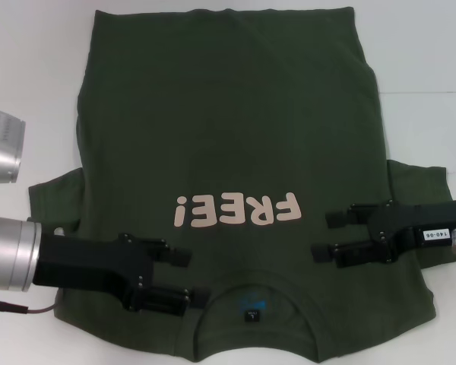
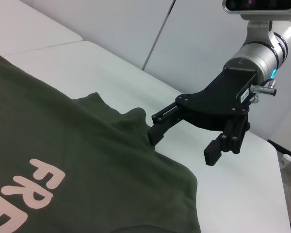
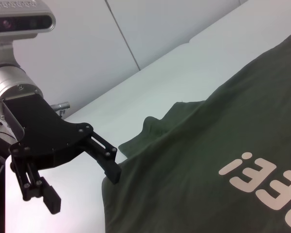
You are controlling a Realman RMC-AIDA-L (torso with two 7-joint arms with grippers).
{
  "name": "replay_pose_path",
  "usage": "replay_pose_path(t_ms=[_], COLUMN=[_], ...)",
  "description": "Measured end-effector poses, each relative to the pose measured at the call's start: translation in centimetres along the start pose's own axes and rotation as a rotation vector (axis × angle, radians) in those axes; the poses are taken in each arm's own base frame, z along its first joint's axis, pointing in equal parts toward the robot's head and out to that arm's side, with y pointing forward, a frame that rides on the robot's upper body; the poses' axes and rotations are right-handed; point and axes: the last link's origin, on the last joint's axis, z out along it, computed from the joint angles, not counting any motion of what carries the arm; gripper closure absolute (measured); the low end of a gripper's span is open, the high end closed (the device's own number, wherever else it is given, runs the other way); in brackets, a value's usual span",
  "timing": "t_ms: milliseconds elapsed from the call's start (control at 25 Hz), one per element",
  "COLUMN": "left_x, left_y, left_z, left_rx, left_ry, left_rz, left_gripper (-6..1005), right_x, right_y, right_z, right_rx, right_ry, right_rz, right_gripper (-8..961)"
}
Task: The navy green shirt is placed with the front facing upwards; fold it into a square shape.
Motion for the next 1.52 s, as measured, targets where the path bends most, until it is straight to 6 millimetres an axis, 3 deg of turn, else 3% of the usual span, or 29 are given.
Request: replay_pose_path(t_ms=[160, 360, 440, 480, 640, 1040, 1240, 1520], left_x=[0.4, 0.4, 0.1, -0.5, -1.5, -4.1, -6.1, -7.3], left_y=[-0.9, -3.1, -3.9, -4.9, -5.9, -7.9, -9.3, -10.1], left_z=[-1.3, -4.8, -6.0, -7.2, -8.4, -9.4, -9.2, -9.1], left_rx=[0.06, 0.187, 0.231, 0.289, 0.322, 0.402, 0.518, 0.599], left_ry=[0.059, 0.197, 0.248, 0.317, 0.39, 0.519, 0.516, 0.512], left_rz=[-0.099, -0.335, -0.437, -0.567, -0.696, -0.864, -0.933, -0.954], left_gripper=[155, 156, 156, 156, 156, 156, 156, 155], right_x=[-0.5, -2.0, -2.9, -3.4, -4.7, -7.7, -8.3, -8.3], right_y=[-0.6, -1.8, -2.7, -3.3, -5.5, -9.5, -9.5, -9.4], right_z=[-0.5, -1.2, -1.8, -2.1, -2.9, -4.4, -4.5, -4.2], right_rx=[0.039, 0.101, 0.147, 0.174, 0.273, 0.411, 0.409, 0.401], right_ry=[-0.045, -0.129, -0.179, -0.202, -0.27, -0.317, -0.326, -0.324], right_rz=[0.056, 0.166, 0.247, 0.293, 0.464, 0.611, 0.612, 0.616], right_gripper=[7, 7, 7, 7, 8, 8, 8, 8])
